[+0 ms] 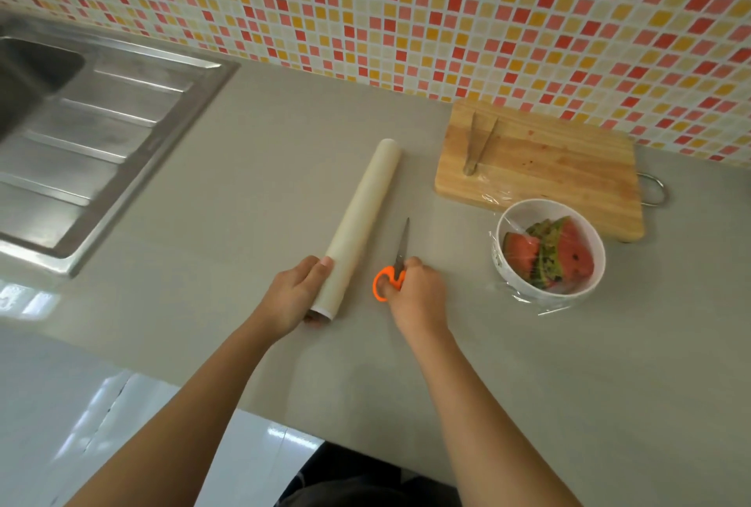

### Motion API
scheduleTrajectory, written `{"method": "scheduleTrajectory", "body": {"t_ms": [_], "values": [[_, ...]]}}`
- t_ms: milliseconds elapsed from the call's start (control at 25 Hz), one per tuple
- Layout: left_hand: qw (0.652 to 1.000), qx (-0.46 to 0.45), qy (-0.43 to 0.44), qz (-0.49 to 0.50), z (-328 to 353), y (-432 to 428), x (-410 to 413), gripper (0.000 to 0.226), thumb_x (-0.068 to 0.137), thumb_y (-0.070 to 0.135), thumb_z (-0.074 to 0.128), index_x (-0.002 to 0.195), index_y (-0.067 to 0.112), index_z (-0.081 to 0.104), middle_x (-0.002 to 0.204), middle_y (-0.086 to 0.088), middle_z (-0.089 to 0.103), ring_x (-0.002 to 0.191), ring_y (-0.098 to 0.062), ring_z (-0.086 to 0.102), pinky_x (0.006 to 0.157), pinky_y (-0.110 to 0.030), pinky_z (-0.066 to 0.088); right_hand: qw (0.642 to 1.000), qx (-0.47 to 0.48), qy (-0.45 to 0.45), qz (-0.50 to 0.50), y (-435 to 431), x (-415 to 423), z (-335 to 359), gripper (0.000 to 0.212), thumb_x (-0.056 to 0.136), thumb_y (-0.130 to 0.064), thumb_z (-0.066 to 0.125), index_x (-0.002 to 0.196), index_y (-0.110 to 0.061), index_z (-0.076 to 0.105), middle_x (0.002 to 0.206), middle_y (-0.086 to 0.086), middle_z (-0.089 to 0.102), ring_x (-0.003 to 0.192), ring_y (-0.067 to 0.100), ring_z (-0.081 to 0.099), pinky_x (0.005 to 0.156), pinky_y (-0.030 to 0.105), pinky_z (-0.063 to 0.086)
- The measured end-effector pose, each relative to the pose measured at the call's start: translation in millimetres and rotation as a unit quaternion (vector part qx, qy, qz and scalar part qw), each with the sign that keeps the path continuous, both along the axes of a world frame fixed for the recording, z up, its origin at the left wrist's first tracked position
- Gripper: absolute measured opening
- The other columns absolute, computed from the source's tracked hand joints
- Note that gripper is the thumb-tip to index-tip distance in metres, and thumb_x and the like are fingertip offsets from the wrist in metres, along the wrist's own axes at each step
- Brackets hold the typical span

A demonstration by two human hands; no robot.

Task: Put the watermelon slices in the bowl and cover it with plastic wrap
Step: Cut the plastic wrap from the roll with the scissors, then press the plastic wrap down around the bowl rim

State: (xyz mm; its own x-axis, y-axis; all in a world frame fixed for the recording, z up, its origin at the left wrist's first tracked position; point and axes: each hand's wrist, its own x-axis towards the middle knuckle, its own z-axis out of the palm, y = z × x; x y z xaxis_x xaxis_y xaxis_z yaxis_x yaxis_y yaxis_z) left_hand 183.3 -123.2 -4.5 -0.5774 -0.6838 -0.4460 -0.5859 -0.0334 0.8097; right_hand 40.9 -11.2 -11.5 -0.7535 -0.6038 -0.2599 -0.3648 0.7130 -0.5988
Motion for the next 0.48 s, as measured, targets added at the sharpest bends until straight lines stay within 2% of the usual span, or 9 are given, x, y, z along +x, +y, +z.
{"method": "scheduleTrajectory", "body": {"t_ms": [80, 160, 240, 320, 400, 480], "values": [[0.997, -0.073, -0.024, -0.022, -0.4, 1.0, 1.2, 0.043, 0.095, 0.051, 0.041, 0.08, 0.014, 0.056, 0.071, -0.004, 0.057, 0.054, -0.01, 0.058, 0.048, -0.022, 0.043, 1.0, -0.011, -0.006, -0.014, 1.8, 5.5, -1.9, 0.03, 0.081, -0.021, 0.062, 0.103, -0.003, 0.052, 0.103, 0.018, 0.06, 0.097, 0.034, 0.055, 0.071, 0.033, 0.032], [0.985, -0.145, -0.06, -0.068, -0.3, 1.3, 1.5, 0.048, 0.091, 0.058, 0.034, 0.081, 0.017, 0.057, 0.073, -0.003, 0.059, 0.069, -0.019, 0.057, 0.058, -0.031, 0.041, 0.999, -0.027, -0.014, -0.032, 3.1, 9.1, -2.6, 0.032, 0.078, -0.019, 0.065, 0.102, -0.004, 0.052, 0.103, 0.017, 0.055, 0.094, 0.035, 0.053, 0.07, 0.032, 0.03], [0.978, -0.173, -0.065, -0.095, -2.1, 3.6, 2.0, 0.051, 0.09, 0.059, 0.028, 0.096, 0.018, 0.058, 0.081, -0.004, 0.063, 0.079, -0.024, 0.057, 0.069, -0.037, 0.044, 0.999, -0.03, -0.021, -0.033, 4.5, 10.0, -2.5, 0.031, 0.075, -0.02, 0.067, 0.099, -0.004, 0.053, 0.101, 0.016, 0.052, 0.091, 0.034, 0.052, 0.068, 0.031, 0.029], [0.973, -0.189, -0.067, -0.113, -4.7, 6.7, 3.0, 0.047, 0.097, 0.054, 0.027, 0.12, 0.02, 0.049, 0.09, -0.006, 0.064, 0.087, -0.027, 0.058, 0.077, -0.04, 0.046, 0.999, -0.021, -0.024, -0.033, 4.7, 9.3, -2.0, 0.03, 0.075, -0.021, 0.065, 0.098, -0.004, 0.055, 0.1, 0.015, 0.054, 0.091, 0.033, 0.052, 0.07, 0.032, 0.032], [0.965, -0.213, -0.07, -0.135, -6.2, 8.3, 2.2, 0.043, 0.1, 0.047, 0.026, 0.129, 0.019, 0.04, 0.086, -0.006, 0.063, 0.087, -0.029, 0.058, 0.075, -0.04, 0.045, 0.999, -0.018, -0.029, -0.039, 3.2, 8.4, -1.3, 0.029, 0.076, -0.02, 0.063, 0.099, -0.003, 0.056, 0.101, 0.015, 0.055, 0.092, 0.032, 0.053, 0.072, 0.031, 0.034], [0.956, -0.239, -0.078, -0.154, -6.5, 8.5, -0.4, 0.042, 0.101, 0.043, 0.024, 0.13, 0.017, 0.038, 0.082, -0.007, 0.062, 0.084, -0.032, 0.06, 0.071, -0.04, 0.044, 0.998, -0.018, -0.043, -0.042, 2.2, 8.2, -0.2, 0.03, 0.077, -0.019, 0.062, 0.101, -0.003, 0.056, 0.103, 0.015, 0.055, 0.094, 0.031, 0.053, 0.073, 0.031, 0.035]]}}
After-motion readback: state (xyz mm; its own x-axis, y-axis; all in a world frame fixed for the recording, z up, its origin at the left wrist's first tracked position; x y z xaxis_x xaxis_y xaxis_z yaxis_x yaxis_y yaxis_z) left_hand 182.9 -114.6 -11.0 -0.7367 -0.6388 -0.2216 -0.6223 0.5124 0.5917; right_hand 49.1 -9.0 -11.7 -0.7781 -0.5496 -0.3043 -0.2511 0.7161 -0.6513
